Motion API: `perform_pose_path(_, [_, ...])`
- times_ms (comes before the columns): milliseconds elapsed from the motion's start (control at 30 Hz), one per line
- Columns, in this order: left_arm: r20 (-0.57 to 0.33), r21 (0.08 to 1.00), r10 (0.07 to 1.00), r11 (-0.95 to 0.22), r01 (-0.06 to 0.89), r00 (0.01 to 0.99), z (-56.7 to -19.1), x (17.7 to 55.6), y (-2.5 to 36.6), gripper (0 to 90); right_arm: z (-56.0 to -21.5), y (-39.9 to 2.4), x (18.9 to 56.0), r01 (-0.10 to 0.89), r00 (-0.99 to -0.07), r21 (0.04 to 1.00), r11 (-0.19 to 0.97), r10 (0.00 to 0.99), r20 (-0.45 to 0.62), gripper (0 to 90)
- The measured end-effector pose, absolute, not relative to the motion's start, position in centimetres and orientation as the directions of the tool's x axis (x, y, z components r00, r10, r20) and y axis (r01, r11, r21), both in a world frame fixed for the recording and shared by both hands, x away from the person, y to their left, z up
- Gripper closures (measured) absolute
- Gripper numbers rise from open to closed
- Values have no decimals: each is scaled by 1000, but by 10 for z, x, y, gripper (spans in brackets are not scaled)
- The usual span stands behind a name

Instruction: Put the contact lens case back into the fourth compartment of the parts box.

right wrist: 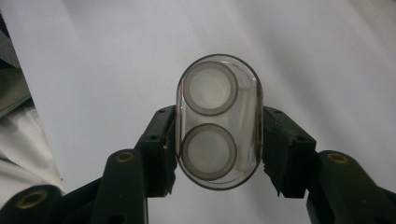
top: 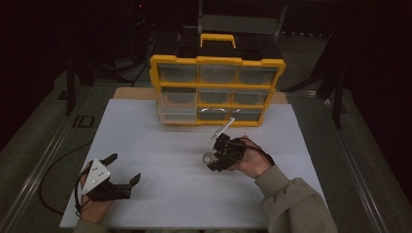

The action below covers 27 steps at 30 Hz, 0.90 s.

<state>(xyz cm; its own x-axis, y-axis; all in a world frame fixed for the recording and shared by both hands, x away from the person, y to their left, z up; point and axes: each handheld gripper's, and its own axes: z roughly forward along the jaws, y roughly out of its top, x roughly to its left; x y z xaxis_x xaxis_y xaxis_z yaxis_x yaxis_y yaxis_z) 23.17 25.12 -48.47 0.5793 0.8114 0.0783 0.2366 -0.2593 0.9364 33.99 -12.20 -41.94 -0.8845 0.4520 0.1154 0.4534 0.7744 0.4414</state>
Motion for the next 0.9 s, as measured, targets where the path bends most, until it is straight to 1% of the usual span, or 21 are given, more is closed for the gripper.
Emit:
perform_pose_path(200, [80,936,812,-261,236,579,-485,232,251,1,-412,-122,343,465,-878,448,764,462,126,486])
perform_pose_path(900, [83,936,811,-263,234,579,-485,231,251,1,-383,-120,352,447,-885,476,757,450,116,486])
